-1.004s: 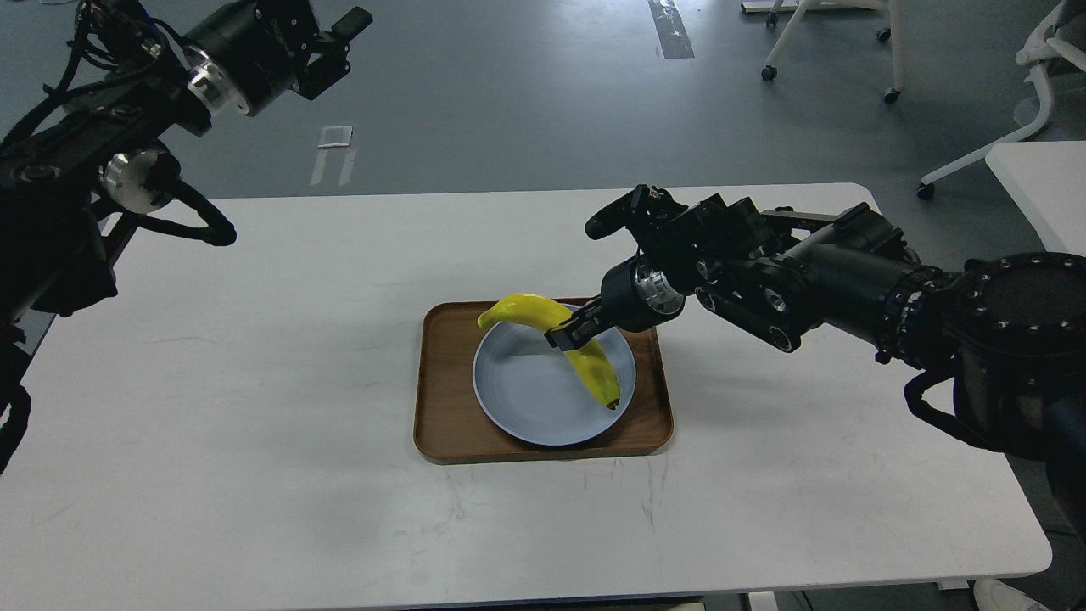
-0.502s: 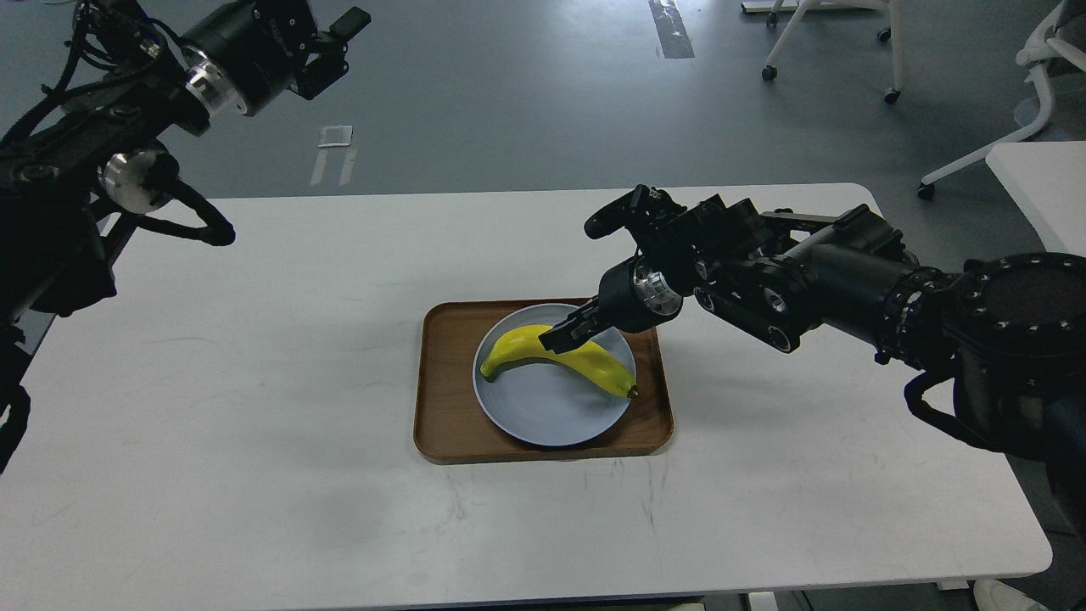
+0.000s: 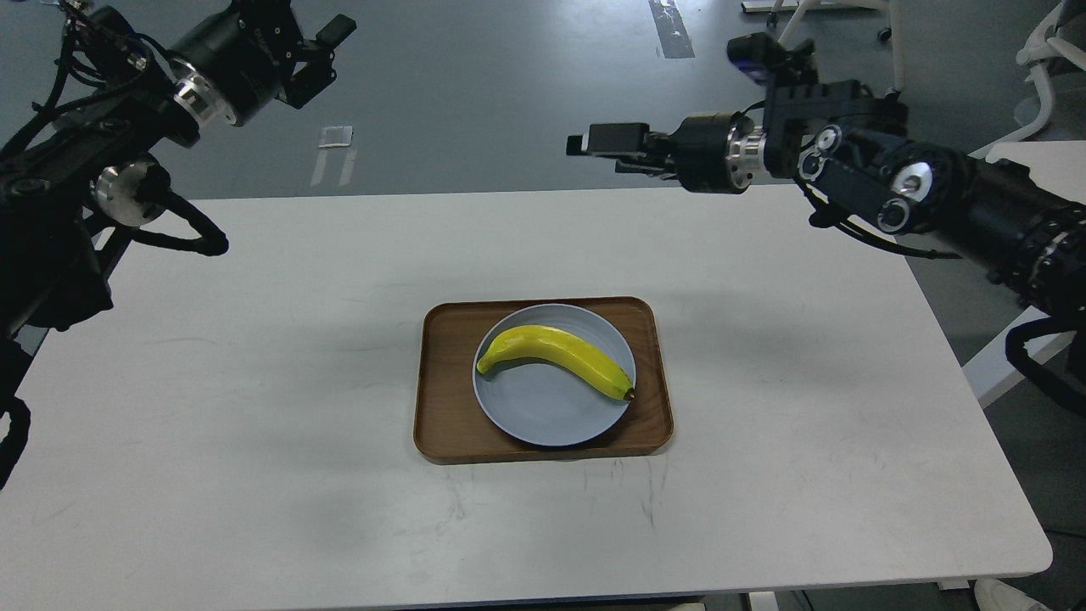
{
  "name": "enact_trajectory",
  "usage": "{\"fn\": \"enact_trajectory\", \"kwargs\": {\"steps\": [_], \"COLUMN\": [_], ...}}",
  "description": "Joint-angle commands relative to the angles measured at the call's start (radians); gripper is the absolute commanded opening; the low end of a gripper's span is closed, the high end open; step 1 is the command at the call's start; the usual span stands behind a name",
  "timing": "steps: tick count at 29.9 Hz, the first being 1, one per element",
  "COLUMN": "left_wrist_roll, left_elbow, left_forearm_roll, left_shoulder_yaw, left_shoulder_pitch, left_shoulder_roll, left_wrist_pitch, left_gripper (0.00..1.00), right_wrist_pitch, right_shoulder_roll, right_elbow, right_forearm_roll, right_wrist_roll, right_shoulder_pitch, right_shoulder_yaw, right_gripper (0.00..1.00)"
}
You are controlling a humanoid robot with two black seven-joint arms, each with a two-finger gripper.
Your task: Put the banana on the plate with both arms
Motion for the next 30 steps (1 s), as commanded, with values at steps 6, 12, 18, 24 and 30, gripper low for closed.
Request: {"fn": "enact_trajectory", "kwargs": {"steps": [6, 12, 18, 24, 30], "left_wrist_roll": [0.000, 0.000, 0.000, 0.000, 0.000], "left_elbow": [0.000, 0.001, 0.004, 0.004, 0.004], "left_forearm_roll": [-0.001, 0.000, 0.002, 0.002, 0.002], "left_shoulder_yaw": [-0.073, -0.117, -0.192, -0.245, -0.246], "left_shoulder_pitch": [0.068, 0.139, 0.234, 0.314, 0.344], "left_shoulder_roll": [-0.015, -0.050, -0.078, -0.084, -0.089], "left_wrist_pitch": [0.000, 0.000, 0.000, 0.000, 0.000], "left_gripper": [0.97, 0.97, 0.98, 0.98, 0.98], "right_wrist_pitch": [0.000, 0.000, 0.000, 0.000, 0.000], "right_shoulder_roll": [-0.163, -0.156, -0.139, -0.139, -0.139], "right_elbow": [0.000, -0.003, -0.003, -0.003, 0.000], "right_forearm_roll": [0.396, 0.493, 0.495, 0.496, 0.496], "right_wrist_roll": [0.000, 0.000, 0.000, 0.000, 0.000], "right_shoulder_pitch": [-0.209, -0.330, -0.381, -0.410, -0.430], "right_shoulder_yaw": [0.298, 0.476, 0.529, 0.572, 0.579], "right_gripper": [0.99, 1.00, 1.00, 1.00, 1.00]}}
